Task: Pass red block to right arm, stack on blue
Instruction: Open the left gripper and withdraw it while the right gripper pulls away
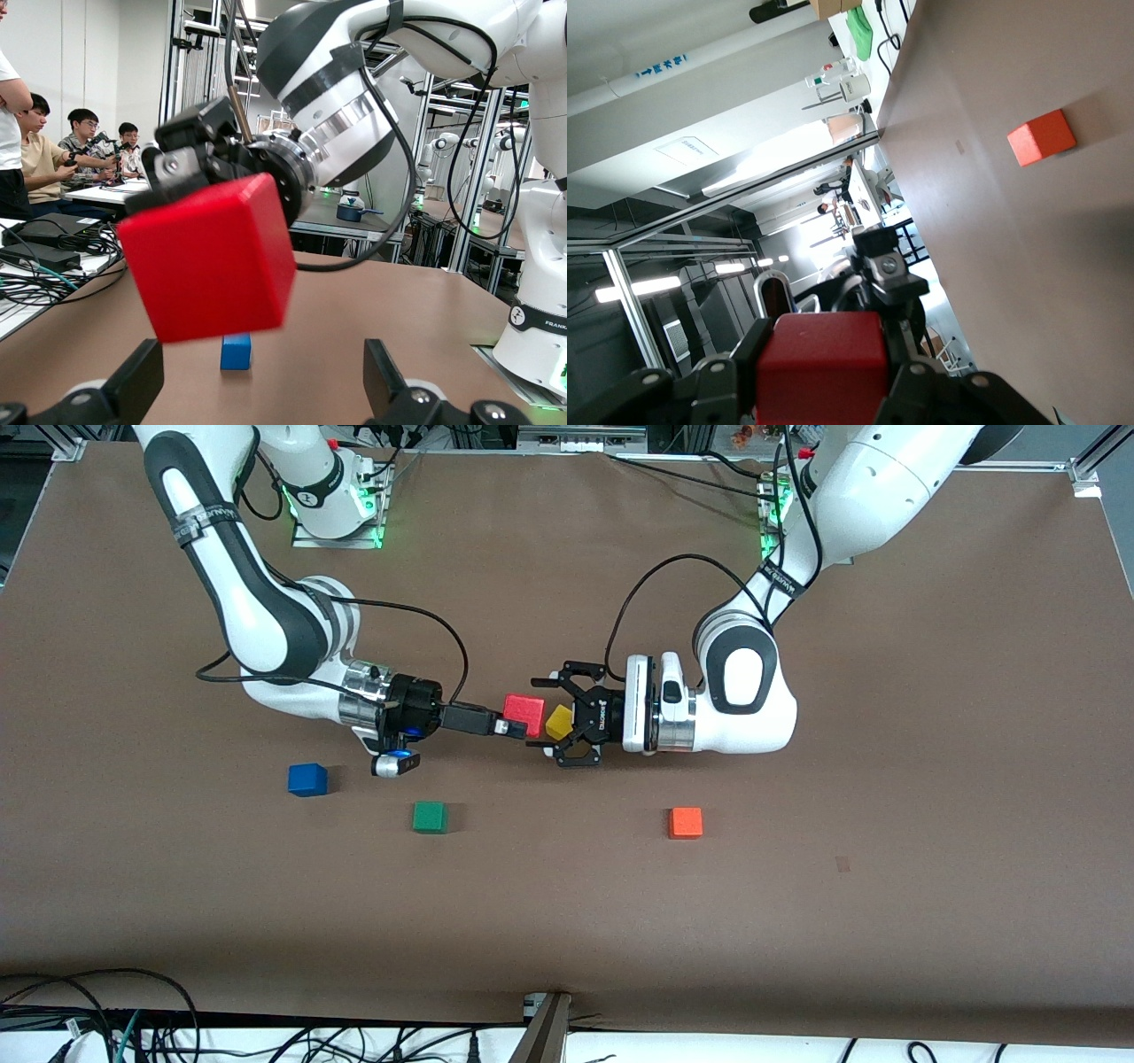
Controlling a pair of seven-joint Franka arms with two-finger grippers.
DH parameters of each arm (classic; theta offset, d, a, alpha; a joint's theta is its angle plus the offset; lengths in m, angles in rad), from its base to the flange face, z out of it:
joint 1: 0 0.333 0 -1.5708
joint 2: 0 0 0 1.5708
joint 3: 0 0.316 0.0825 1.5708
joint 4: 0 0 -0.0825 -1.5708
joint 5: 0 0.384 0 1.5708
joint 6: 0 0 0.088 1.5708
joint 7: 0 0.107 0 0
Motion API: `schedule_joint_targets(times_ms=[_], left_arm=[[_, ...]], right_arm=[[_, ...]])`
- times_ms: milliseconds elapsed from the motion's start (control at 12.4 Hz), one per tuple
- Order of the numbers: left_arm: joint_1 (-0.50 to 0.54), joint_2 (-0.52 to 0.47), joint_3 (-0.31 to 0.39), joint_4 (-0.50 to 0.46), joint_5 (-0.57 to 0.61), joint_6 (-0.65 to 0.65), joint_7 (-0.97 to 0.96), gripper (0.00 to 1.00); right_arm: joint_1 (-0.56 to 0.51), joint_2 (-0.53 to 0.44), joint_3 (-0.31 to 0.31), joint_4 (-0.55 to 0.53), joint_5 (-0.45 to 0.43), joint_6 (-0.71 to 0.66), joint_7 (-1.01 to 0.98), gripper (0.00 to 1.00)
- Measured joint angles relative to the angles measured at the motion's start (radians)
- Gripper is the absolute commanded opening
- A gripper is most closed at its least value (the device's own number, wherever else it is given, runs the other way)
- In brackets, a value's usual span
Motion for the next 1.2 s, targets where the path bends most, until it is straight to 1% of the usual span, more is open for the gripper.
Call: schedule_joint_targets(times_ms=[80,241,402,482,562,643,803,964,1205], left_arm=[[0.002,-0.001,0.000,0.000,0.000,0.000,-0.002,1.00],[0.012,-0.006,0.000,0.000,0.000,-0.007,-0.019,1.00],[0.027,-0.007,0.001,0.000,0.001,-0.018,-0.026,1.00],[0.036,-0.007,0.001,0.000,0.011,-0.023,-0.037,1.00],[0.047,-0.009,0.002,0.000,0.045,-0.038,-0.077,1.00],[0.066,-0.016,0.002,0.001,0.118,-0.072,-0.152,1.00],[0.131,-0.053,0.003,0.004,0.317,-0.169,-0.348,1.00],[0.213,-0.084,0.007,0.006,0.450,-0.301,-0.483,1.00],[0.302,-0.117,0.008,0.012,0.659,-0.436,-0.685,1.00]], right_arm=[[-0.002,-0.001,-0.012,0.003,-0.031,-0.002,0.010,0.00],[-0.004,-0.004,-0.051,0.018,-0.141,-0.038,0.069,0.00],[-0.007,-0.012,-0.096,0.030,-0.210,-0.091,0.093,0.00],[-0.008,-0.016,-0.115,0.032,-0.251,-0.109,0.096,0.00],[-0.008,-0.019,-0.135,0.036,-0.304,-0.124,0.099,0.00],[-0.008,-0.023,-0.156,0.039,-0.360,-0.138,0.102,0.00],[-0.009,-0.035,-0.196,0.042,-0.497,-0.156,0.104,0.00],[-0.010,-0.056,-0.232,0.043,-0.666,-0.163,0.106,0.00],[-0.010,-0.080,-0.279,0.042,-0.924,-0.179,0.110,0.00]])
